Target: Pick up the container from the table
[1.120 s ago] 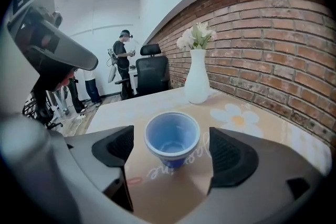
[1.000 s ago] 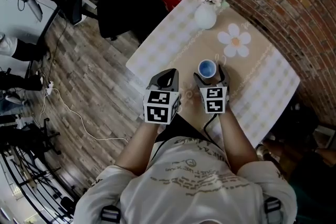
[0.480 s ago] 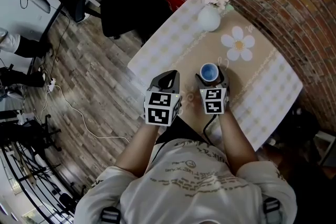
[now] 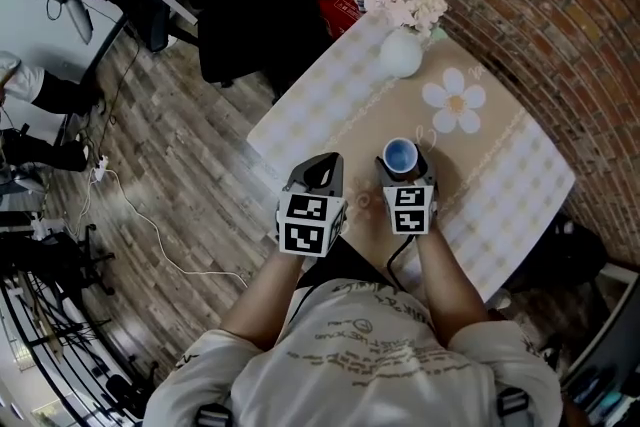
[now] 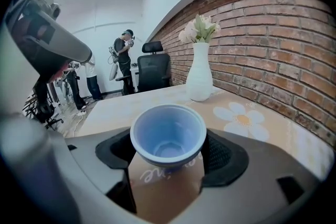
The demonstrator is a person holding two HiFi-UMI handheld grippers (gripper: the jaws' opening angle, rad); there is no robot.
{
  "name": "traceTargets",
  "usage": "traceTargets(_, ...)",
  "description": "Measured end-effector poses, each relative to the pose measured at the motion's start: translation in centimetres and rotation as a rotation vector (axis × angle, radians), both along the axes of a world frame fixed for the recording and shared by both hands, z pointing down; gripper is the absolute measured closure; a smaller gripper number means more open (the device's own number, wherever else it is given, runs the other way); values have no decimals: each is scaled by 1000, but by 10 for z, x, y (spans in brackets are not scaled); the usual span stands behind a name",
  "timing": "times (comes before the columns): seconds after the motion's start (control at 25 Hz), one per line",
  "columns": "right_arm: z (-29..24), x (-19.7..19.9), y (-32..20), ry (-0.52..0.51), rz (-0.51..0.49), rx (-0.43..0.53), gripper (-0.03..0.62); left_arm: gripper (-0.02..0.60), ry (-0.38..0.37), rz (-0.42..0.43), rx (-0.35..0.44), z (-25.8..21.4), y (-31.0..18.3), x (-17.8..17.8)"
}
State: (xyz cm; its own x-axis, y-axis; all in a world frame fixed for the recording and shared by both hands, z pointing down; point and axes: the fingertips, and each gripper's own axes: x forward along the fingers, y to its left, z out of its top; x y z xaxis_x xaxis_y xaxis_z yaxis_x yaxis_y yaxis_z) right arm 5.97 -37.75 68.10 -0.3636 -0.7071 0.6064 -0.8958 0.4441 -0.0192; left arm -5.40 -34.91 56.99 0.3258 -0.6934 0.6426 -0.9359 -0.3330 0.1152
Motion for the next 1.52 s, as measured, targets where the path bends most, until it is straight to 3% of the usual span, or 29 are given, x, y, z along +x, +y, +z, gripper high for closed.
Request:
traceTargets(0.28, -16, 4, 5, -10, 18, 6, 223, 578, 12, 13, 34, -14, -1, 4)
traceTargets(0.72, -75, 28, 20, -26, 131, 43, 223, 579, 43, 92, 97, -46, 9, 30)
traceTargets(1.08, -159, 22, 29, -98, 147, 164, 224, 578, 77, 157, 170, -81, 11, 48)
traceTargets(1.52, -244, 45, 38, -161, 270, 340, 223, 579, 125, 248, 251, -118, 16, 81)
